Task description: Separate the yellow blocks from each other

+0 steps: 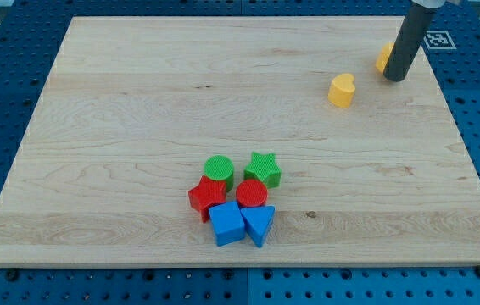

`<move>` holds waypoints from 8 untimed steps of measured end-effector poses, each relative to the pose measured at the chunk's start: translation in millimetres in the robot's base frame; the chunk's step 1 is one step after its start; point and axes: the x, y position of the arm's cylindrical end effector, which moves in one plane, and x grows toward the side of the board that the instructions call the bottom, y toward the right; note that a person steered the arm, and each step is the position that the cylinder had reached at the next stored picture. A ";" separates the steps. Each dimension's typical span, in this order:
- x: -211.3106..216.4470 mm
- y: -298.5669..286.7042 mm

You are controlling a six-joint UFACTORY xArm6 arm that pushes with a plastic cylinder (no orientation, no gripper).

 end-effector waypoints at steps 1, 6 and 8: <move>-15.2 -0.7; -80.1 -7.6; -99.0 -5.7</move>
